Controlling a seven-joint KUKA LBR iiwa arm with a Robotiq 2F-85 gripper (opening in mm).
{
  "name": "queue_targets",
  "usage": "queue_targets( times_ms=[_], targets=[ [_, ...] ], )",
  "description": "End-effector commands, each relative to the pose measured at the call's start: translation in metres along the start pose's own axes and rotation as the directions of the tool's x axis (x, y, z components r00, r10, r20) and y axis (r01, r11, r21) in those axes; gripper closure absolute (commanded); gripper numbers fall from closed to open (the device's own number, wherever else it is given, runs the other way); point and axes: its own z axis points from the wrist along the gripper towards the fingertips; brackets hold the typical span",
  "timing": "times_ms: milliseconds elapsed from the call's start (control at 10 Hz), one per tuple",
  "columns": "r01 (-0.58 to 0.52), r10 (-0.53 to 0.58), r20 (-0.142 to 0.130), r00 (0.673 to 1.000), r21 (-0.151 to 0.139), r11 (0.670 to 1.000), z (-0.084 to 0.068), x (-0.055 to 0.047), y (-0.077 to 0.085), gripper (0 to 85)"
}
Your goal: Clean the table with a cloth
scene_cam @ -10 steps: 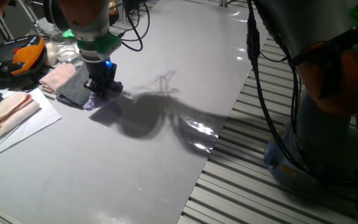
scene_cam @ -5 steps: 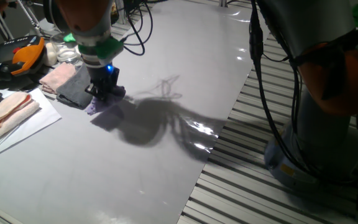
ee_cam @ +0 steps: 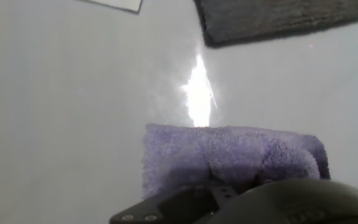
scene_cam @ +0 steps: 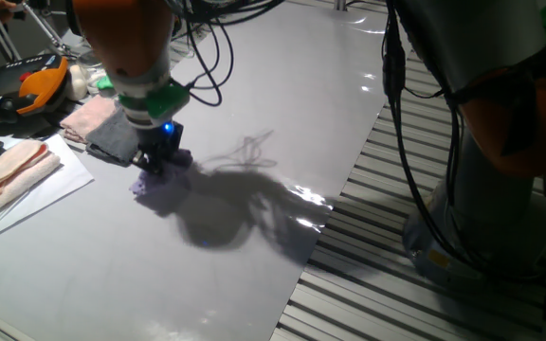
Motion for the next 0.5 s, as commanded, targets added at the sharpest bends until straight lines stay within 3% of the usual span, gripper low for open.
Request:
queue_targets(
  times_ms=[0, 400],
  targets=[
    [-0.004, 0.004, -0.006, 1.000, 0.001, 1.000, 0.001, 0.004, 0.003, 85.0],
    [-0.021, 0.022, -0.013, 1.000, 0.012, 1.000, 0.008, 0.014, 0.010, 85.0]
  ],
)
